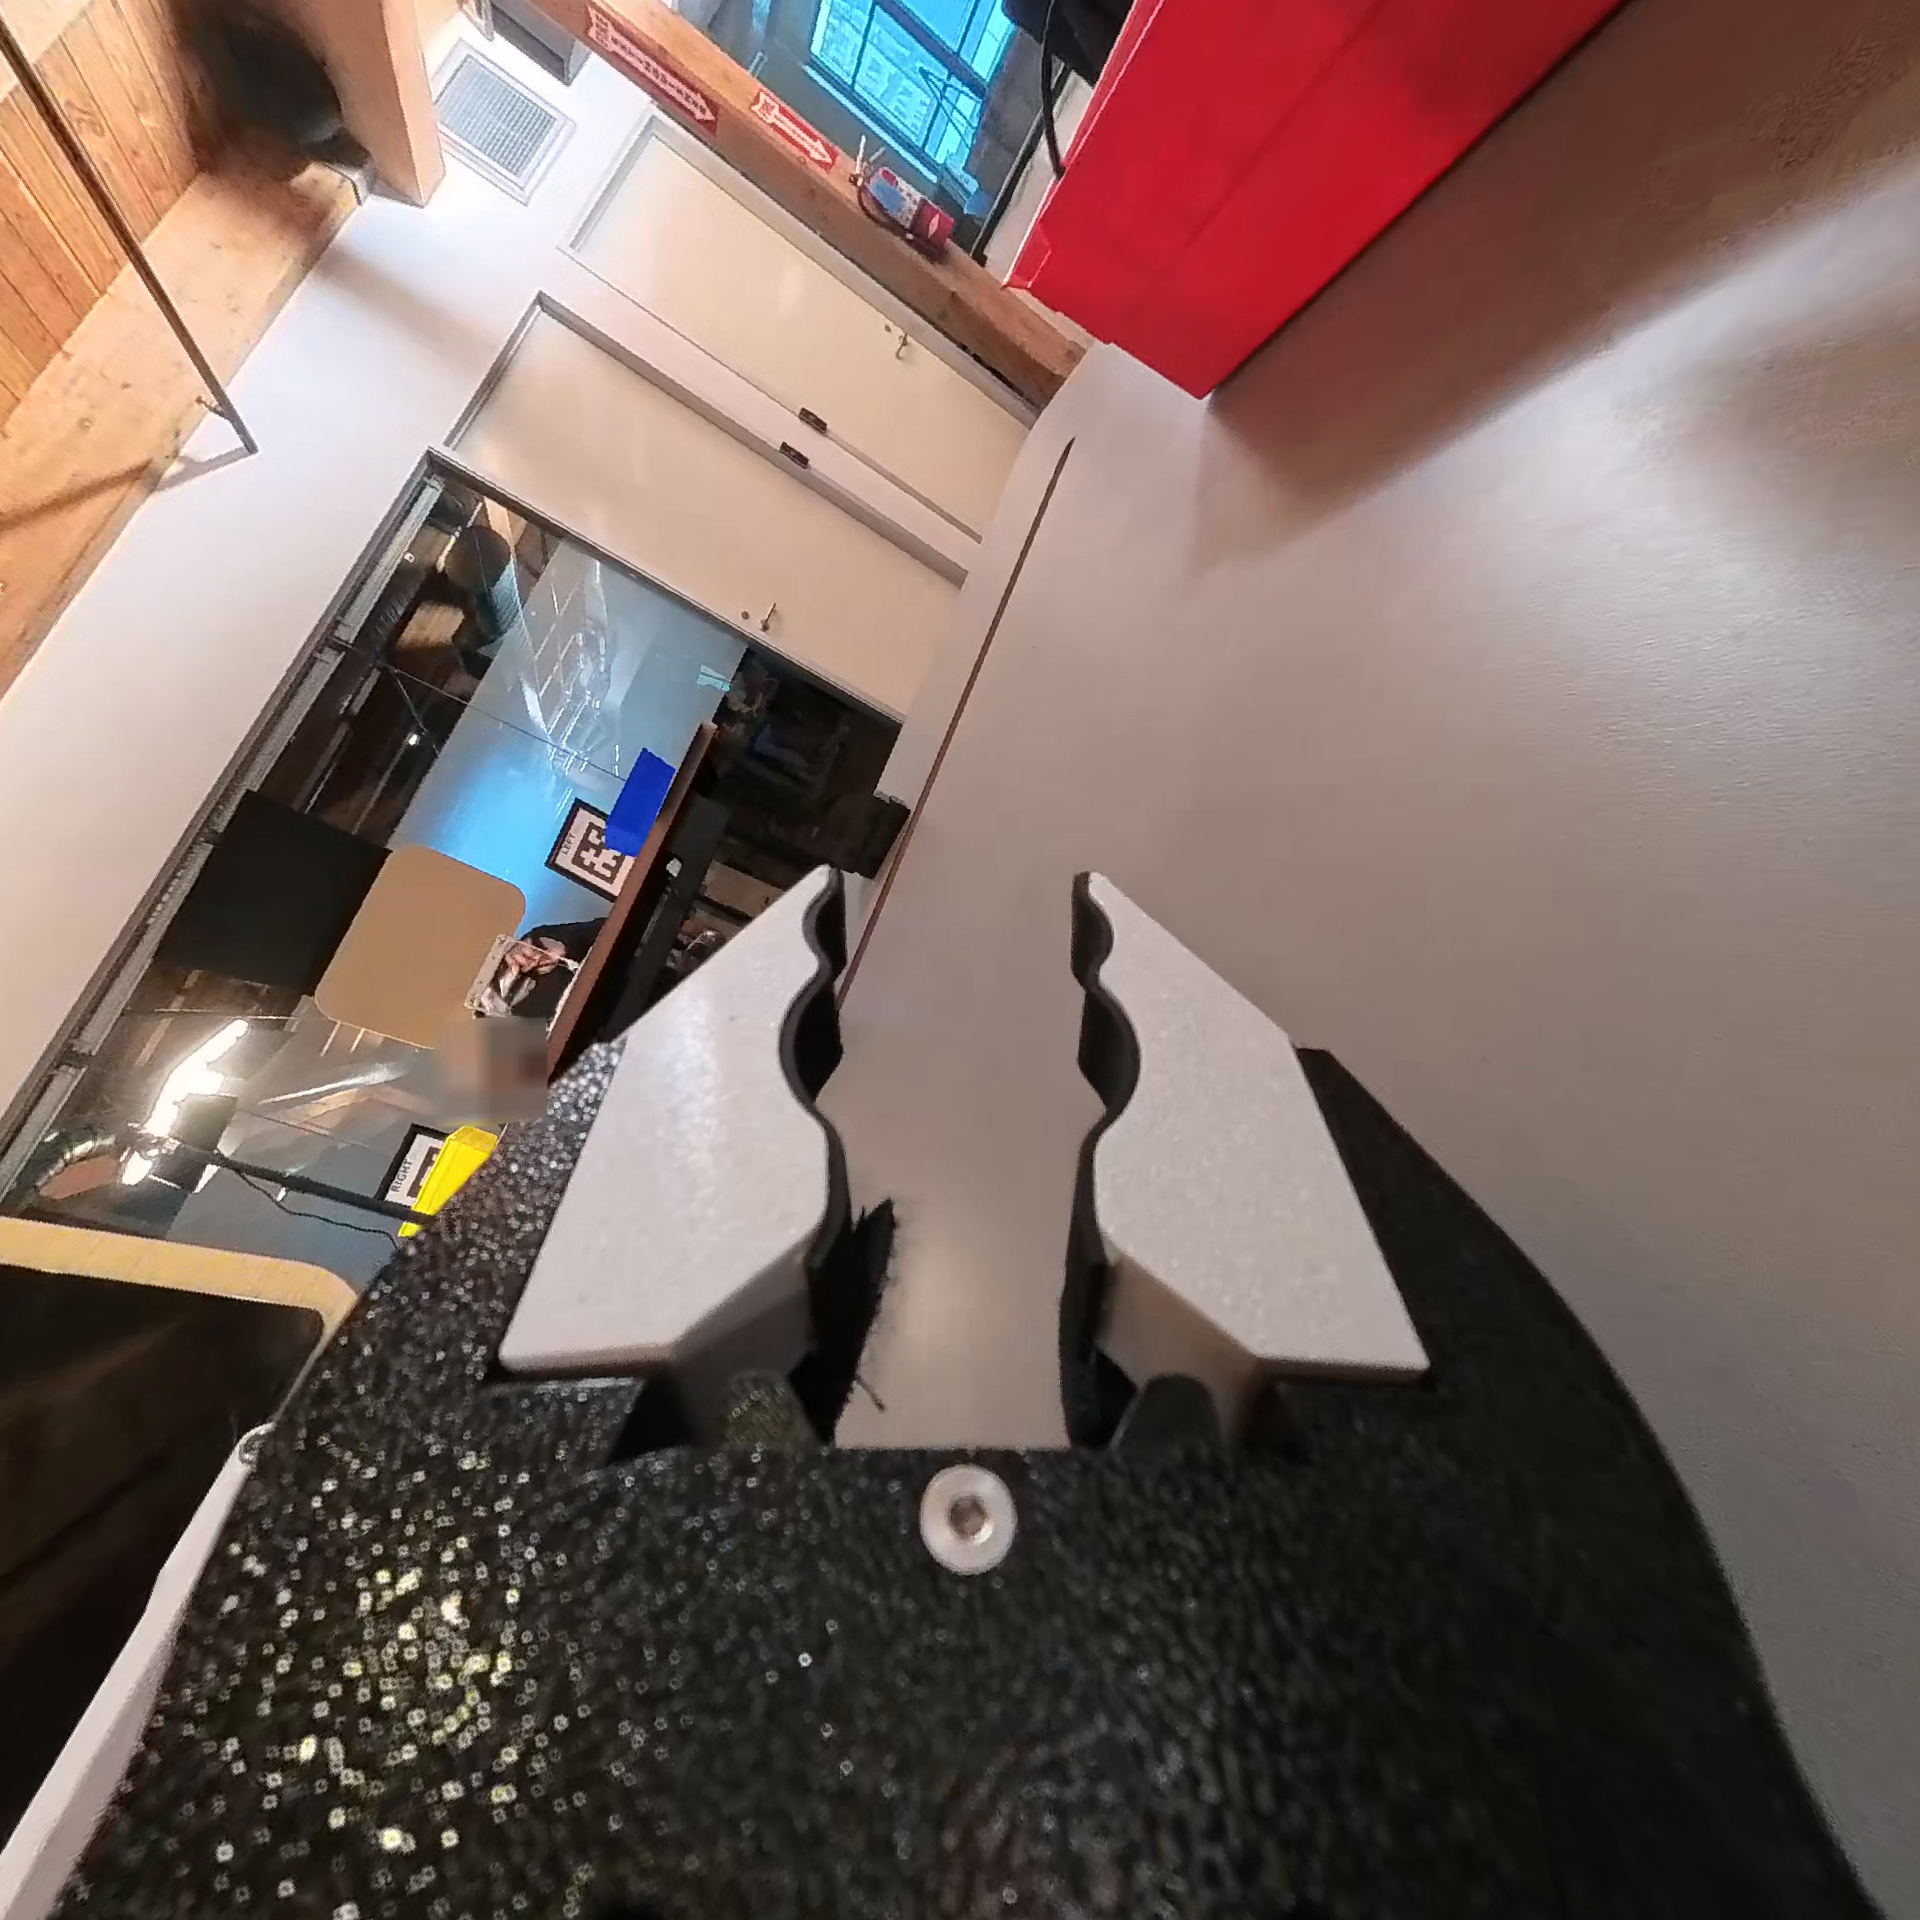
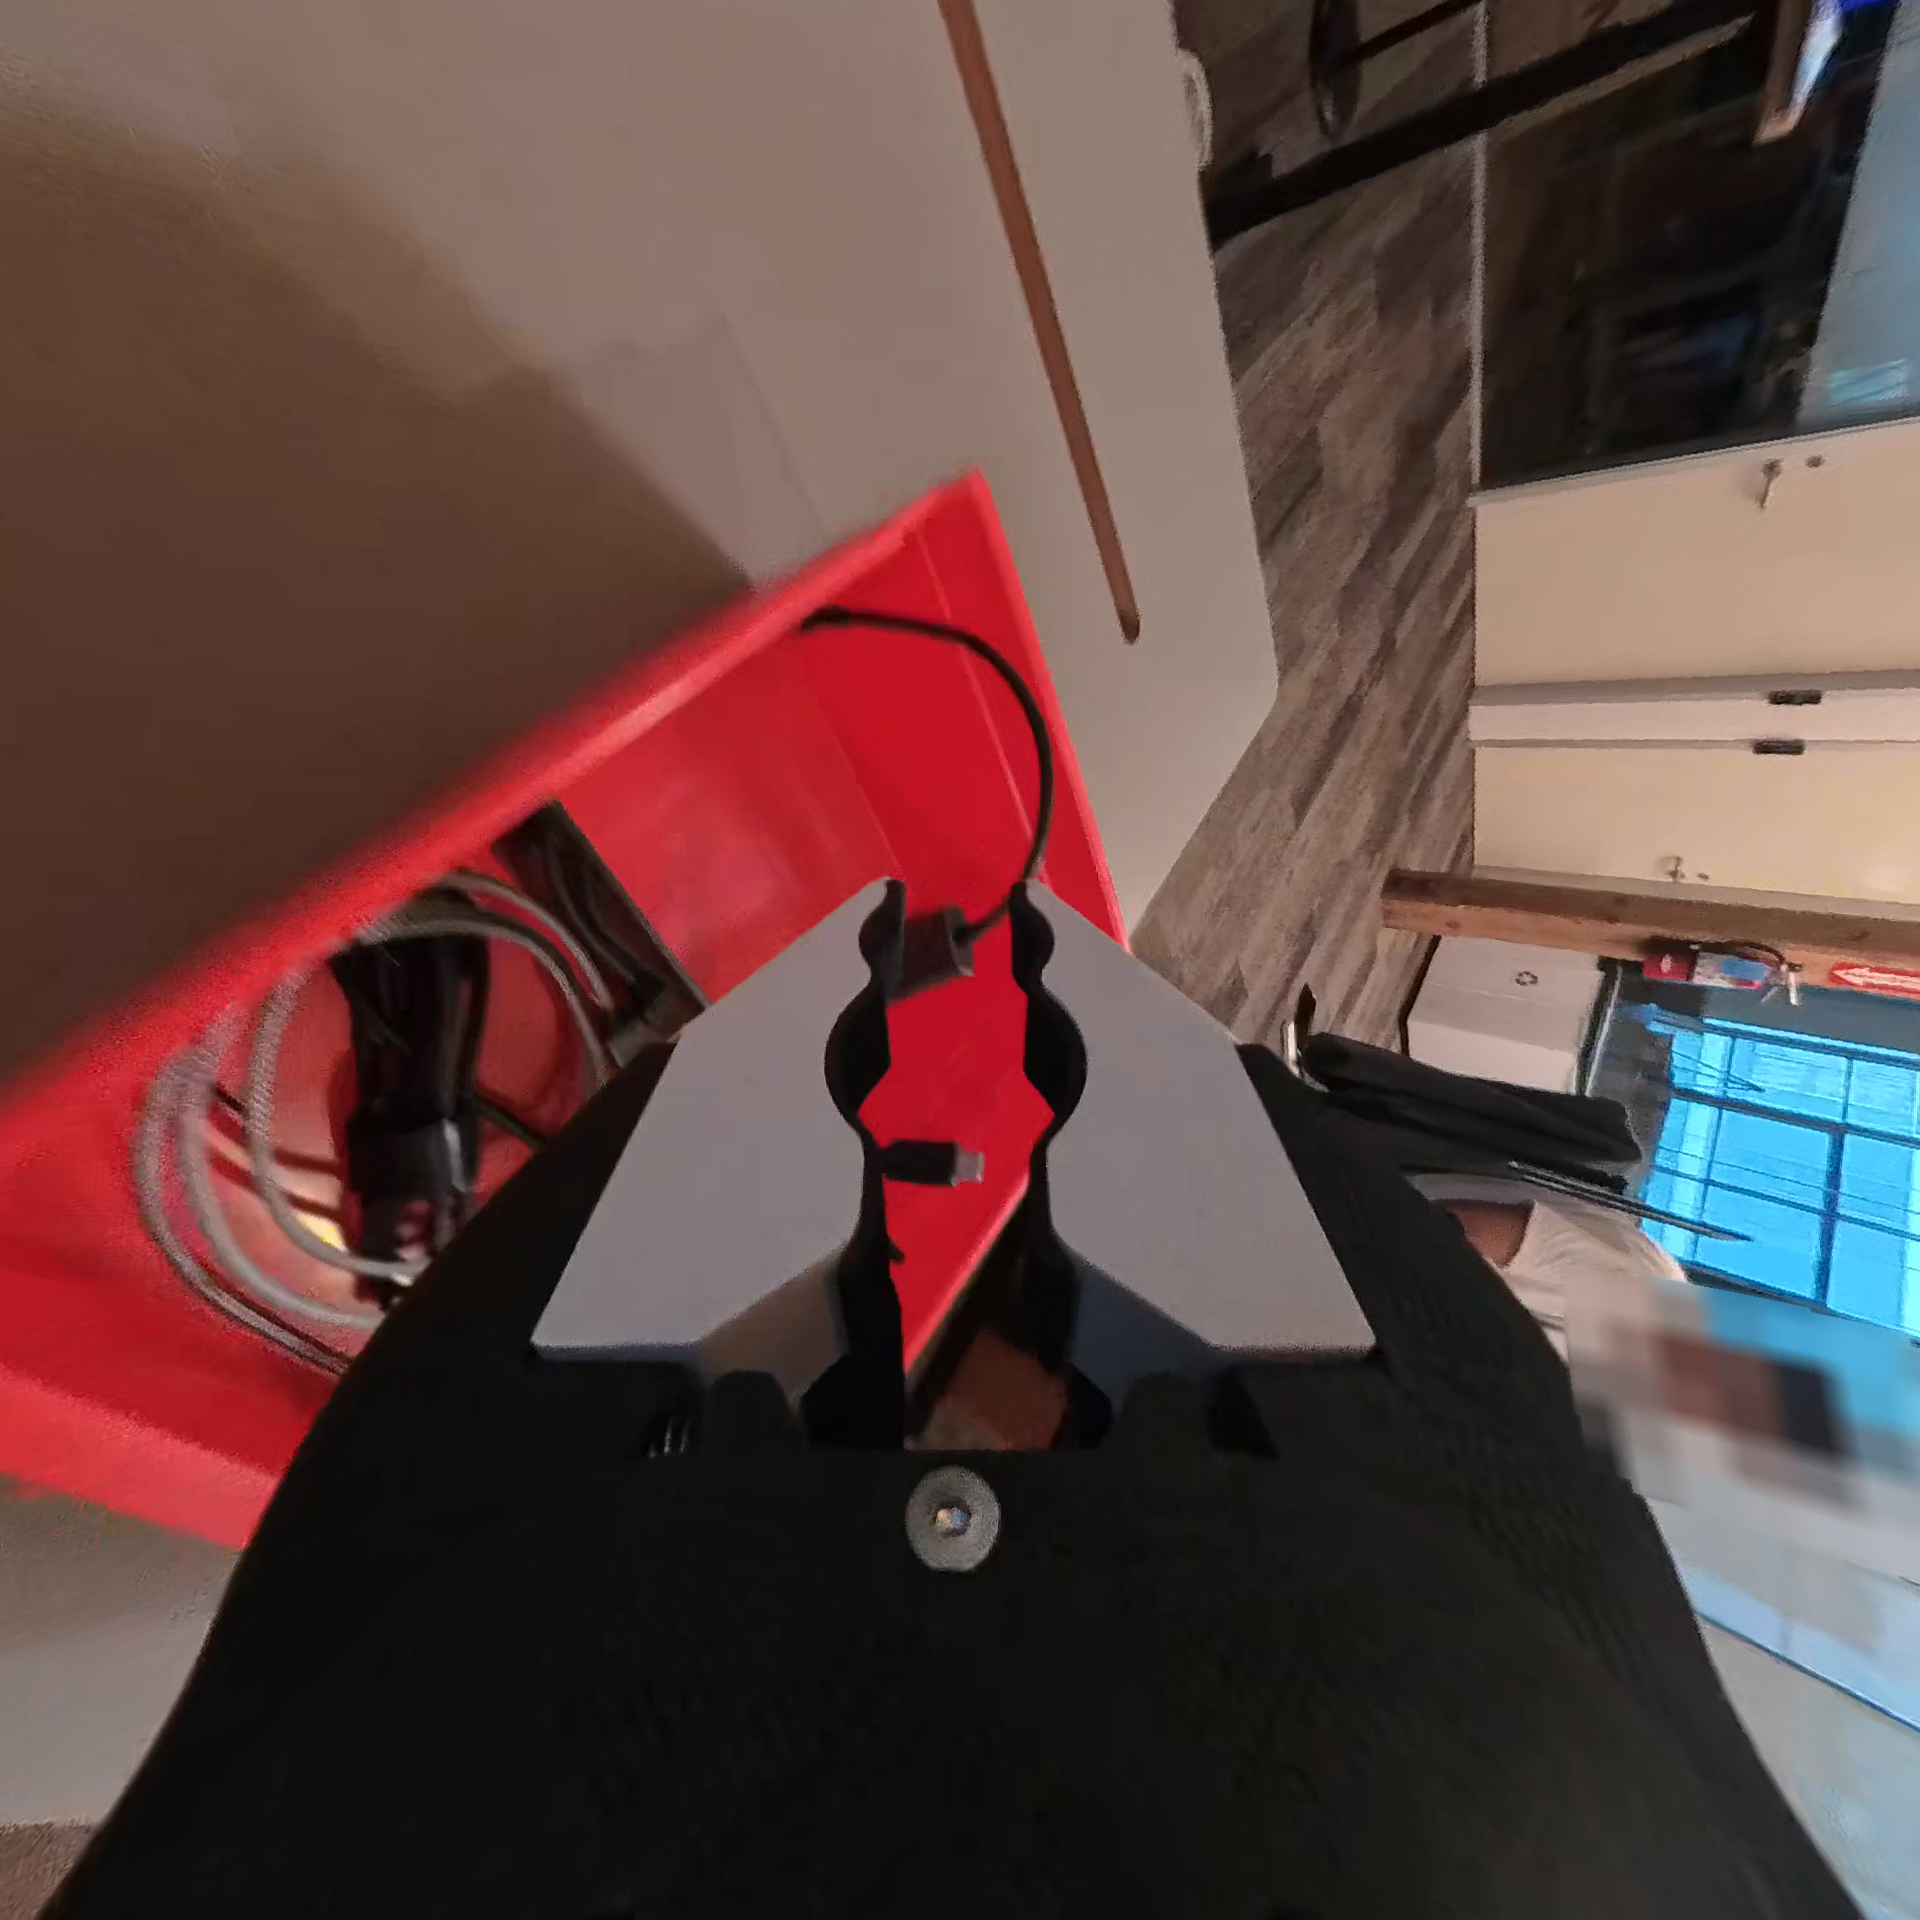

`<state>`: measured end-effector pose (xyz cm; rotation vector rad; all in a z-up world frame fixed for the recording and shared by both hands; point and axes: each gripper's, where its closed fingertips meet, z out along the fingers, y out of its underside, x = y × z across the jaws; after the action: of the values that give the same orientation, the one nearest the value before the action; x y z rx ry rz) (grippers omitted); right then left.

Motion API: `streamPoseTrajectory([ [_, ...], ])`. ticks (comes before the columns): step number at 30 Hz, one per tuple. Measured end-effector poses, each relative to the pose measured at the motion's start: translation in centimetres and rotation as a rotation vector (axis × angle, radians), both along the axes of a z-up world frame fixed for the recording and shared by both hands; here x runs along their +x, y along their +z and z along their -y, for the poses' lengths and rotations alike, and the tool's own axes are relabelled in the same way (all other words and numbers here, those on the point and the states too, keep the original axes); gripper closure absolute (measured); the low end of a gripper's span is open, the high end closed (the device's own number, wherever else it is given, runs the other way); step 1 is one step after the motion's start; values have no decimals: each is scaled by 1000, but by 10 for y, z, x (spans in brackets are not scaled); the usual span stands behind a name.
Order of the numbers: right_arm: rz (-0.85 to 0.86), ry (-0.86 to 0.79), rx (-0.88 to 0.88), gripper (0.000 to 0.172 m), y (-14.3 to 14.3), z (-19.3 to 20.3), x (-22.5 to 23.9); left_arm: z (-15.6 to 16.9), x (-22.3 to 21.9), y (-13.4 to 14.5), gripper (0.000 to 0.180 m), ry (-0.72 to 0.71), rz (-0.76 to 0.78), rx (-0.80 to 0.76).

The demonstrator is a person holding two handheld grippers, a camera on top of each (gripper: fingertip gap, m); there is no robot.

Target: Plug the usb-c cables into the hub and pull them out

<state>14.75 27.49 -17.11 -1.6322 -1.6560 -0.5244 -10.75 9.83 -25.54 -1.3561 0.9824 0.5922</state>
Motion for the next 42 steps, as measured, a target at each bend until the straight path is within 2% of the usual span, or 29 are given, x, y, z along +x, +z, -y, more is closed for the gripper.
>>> streamPoseTrajectory([
  [5, -203, 103, -20, 153, 4, 50, -75, 3, -5, -5, 140, 5, 2, -13],
  [10, -367, 246, -137, 149, -29, 98, -153, 5, -14, -5, 141, 24, 38, -21],
  [15, -527, 239, -207, 147, -62, 97, -193, 9, -19, -4, 141, 34, 55, -26],
  [20, -640, 213, -247, 148, -81, 86, -205, 13, -20, -5, 142, 34, 62, -42],
  [27, -720, 203, -258, 149, -91, 73, -206, 18, -25, -7, 144, 39, 69, -62],
  [32, -1095, 296, -58, 149, -55, 70, -203, 18, -30, -9, 145, 62, 109, -80],
  [34, -1183, 331, -7, 150, -46, 73, -197, 17, -35, -10, 146, 74, 139, -95],
  [38, -1251, 358, 54, 152, -39, 71, -195, 11, -49, -9, 147, 113, 205, -100],
  [42, -1224, 389, 23, 153, -46, 71, -206, 1, -65, -7, 146, 200, 233, -81],
])
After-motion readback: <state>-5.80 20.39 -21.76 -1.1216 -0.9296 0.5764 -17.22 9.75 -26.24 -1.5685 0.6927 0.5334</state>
